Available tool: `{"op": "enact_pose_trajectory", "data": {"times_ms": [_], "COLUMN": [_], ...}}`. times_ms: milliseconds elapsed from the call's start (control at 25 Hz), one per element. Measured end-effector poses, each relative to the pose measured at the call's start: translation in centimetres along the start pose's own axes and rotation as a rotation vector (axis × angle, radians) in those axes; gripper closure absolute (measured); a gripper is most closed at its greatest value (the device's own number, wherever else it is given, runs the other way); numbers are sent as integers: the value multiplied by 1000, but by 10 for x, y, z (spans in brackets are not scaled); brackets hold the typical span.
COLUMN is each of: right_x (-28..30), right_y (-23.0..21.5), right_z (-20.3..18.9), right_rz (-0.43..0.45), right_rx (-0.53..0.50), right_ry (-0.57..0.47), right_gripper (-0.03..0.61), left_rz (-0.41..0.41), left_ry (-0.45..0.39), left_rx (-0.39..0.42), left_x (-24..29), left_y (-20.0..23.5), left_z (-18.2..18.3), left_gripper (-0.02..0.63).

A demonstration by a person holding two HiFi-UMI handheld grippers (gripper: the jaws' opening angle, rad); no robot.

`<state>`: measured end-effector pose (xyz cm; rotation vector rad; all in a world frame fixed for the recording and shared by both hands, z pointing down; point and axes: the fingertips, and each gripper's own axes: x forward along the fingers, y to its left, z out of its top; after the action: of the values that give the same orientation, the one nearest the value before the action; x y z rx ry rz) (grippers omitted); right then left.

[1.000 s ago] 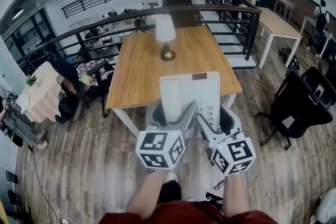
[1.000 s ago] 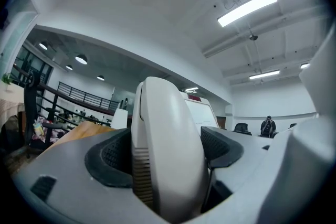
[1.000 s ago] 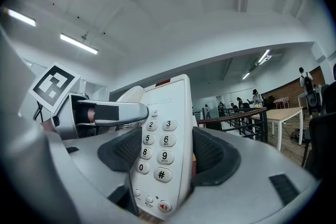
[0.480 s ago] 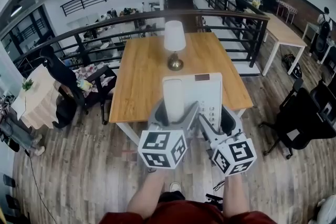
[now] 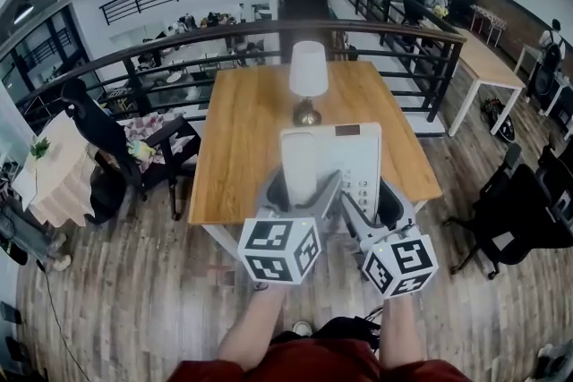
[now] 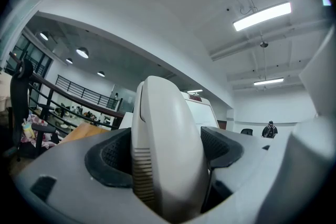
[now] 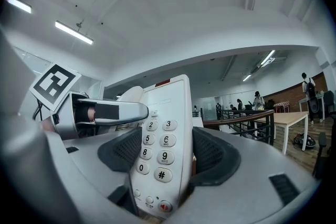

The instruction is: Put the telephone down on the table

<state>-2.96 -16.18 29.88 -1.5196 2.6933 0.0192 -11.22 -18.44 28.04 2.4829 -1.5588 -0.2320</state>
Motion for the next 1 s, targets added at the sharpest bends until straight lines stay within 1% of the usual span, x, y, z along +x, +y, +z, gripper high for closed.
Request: {"op": "enact_pose_trajectory", "data": {"times_ms": [200,320,520,760,1000], "right_x": [22,36,72,118,154], "right_y": [-10,-25,-62,-116,-164], "right_z": [-8,-16,-25,-29,-45], "right_rz": [-8,-14,-11,3,14], "right_rx": [0,5,15,35,66], "right_ry": [5,6,12,19,43], "right_gripper": [281,281,281,281,281], "left_rz": [-4,-7,-2,15,36], "left_ry": [8,16,28,44,76], "left_rx": [-7,-8,-8,-5,-10], "left_x": [21,42,92,162,221], "left_y": [15,21,33,42,50], "left_z": [-4,-11,-17,-19,-34], "left_gripper": [216,216,216,216,216]}}
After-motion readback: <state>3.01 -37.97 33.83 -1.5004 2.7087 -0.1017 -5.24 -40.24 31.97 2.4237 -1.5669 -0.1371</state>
